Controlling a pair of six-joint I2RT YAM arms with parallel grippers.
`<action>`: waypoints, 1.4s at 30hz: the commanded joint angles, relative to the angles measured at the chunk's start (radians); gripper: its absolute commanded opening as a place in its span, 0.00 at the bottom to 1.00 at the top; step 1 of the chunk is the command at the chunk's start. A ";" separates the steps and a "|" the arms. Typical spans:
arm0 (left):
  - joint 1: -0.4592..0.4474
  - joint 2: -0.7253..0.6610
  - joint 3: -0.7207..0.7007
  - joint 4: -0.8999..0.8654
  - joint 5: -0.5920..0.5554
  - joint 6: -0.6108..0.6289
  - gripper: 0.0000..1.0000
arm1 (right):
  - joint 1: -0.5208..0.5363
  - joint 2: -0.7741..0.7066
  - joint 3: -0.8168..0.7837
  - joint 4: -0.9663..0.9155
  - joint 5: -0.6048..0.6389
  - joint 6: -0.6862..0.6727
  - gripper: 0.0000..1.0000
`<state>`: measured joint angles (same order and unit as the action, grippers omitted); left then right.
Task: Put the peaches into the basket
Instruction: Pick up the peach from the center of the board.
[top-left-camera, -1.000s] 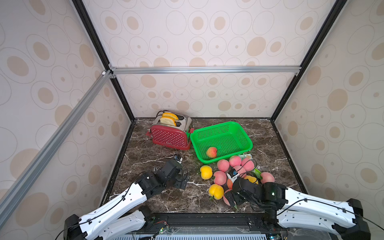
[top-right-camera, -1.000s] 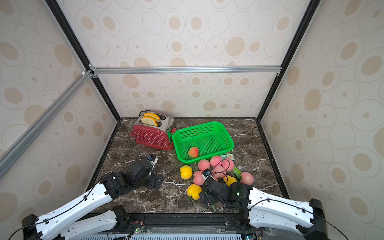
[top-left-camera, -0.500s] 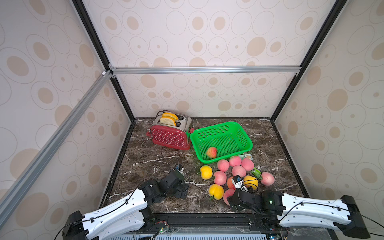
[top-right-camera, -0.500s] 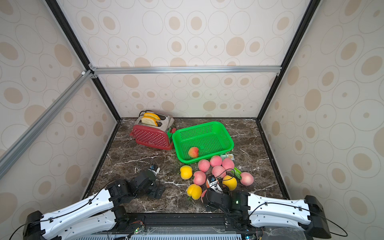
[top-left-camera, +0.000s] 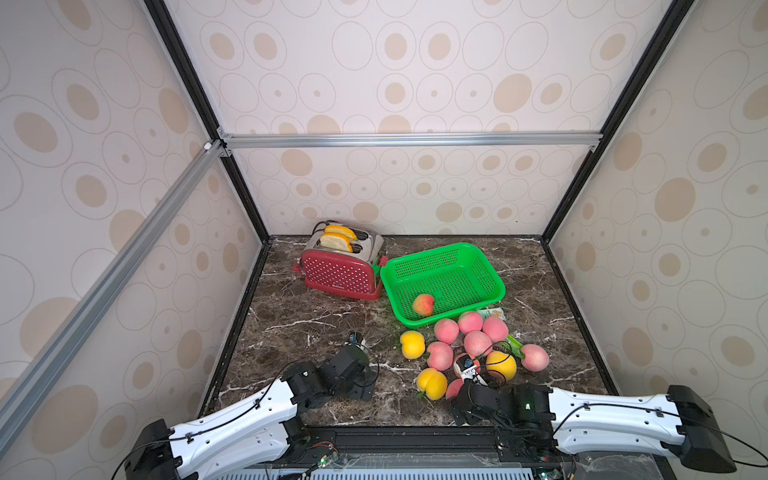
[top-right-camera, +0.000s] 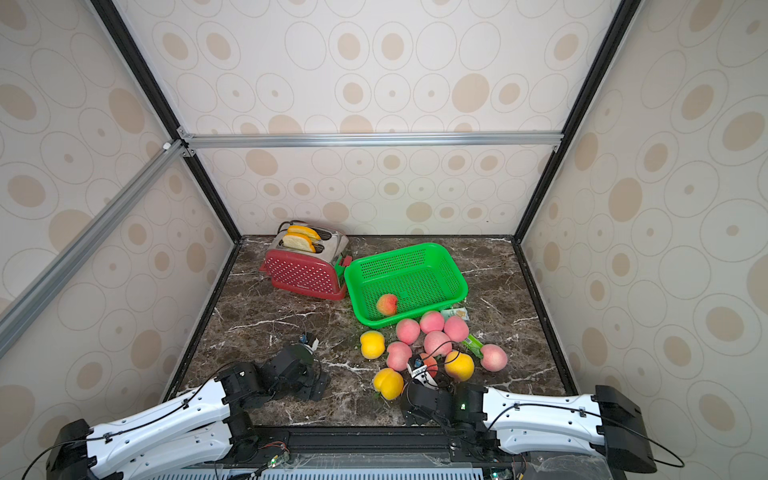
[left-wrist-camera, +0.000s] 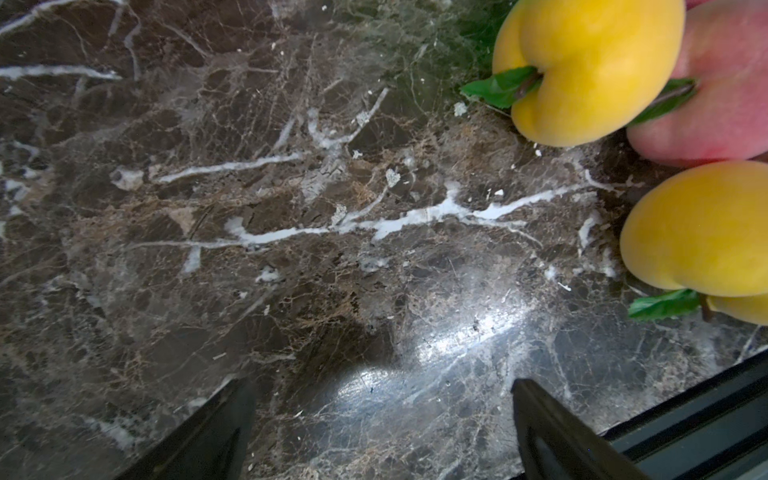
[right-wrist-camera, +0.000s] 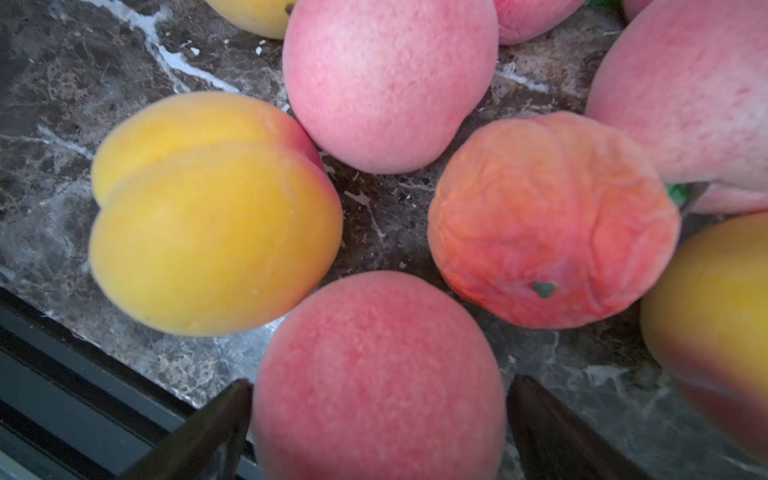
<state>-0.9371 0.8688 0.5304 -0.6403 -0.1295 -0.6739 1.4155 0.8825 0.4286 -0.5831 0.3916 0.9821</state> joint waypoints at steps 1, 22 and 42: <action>-0.009 0.014 0.026 0.036 -0.012 -0.011 0.99 | 0.006 -0.036 -0.026 0.003 0.018 0.015 0.98; -0.010 0.018 0.047 0.028 -0.064 -0.026 0.99 | 0.007 -0.062 0.044 -0.109 0.029 0.000 0.76; -0.009 0.102 0.124 0.054 -0.062 0.004 0.99 | -0.029 -0.021 0.478 -0.278 0.263 -0.377 0.79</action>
<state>-0.9382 0.9668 0.6136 -0.5919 -0.1814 -0.6838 1.4075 0.8459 0.8249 -0.8295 0.5793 0.7452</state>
